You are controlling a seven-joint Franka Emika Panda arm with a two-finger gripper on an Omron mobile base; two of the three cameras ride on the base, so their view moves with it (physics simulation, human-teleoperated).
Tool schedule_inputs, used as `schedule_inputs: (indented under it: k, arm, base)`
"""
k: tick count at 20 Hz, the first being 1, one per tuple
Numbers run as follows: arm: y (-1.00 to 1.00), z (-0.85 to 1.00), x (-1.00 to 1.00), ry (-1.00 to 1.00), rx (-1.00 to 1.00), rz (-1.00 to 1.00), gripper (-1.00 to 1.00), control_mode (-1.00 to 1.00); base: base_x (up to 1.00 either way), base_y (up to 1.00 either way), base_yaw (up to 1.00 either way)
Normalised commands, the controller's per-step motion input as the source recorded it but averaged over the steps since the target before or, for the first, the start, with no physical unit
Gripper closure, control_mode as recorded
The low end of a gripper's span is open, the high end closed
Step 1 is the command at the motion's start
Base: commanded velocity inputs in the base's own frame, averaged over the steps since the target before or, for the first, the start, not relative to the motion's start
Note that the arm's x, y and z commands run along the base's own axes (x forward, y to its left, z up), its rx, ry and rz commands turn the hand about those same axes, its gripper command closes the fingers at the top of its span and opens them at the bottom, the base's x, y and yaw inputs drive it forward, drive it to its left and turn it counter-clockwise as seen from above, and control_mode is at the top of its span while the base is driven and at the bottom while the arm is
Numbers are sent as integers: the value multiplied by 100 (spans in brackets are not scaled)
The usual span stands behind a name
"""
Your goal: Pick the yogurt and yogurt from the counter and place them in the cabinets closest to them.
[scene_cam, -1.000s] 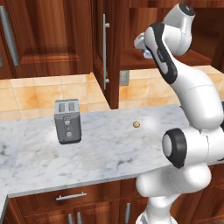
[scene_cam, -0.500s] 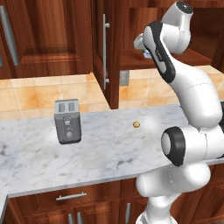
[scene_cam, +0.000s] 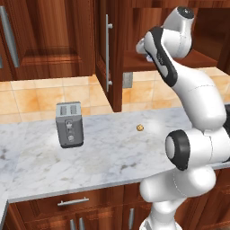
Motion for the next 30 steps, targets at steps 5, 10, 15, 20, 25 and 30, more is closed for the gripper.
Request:
schedule_inputs:
  k: [5,10,15,20,25,30]
  arm:
    - [0,-8,52,0,0,0,100,-100]
    - [0,-4,53,2,0,0,100,-100]
    - [0,0,35,3,0,0,100,-100]
    - [0,0,0,0,0,0,-100,-100]
    - [0,5,-3,0,0,0,-100,-100]
    - [0,4,-7,0,-4,0,-100,-100]
  base:
    - [0,0,0]
    - [0,0,0]
    - [0,0,0]
    - [0,0,0]
    - [0,0,0]
    - [0,0,0]
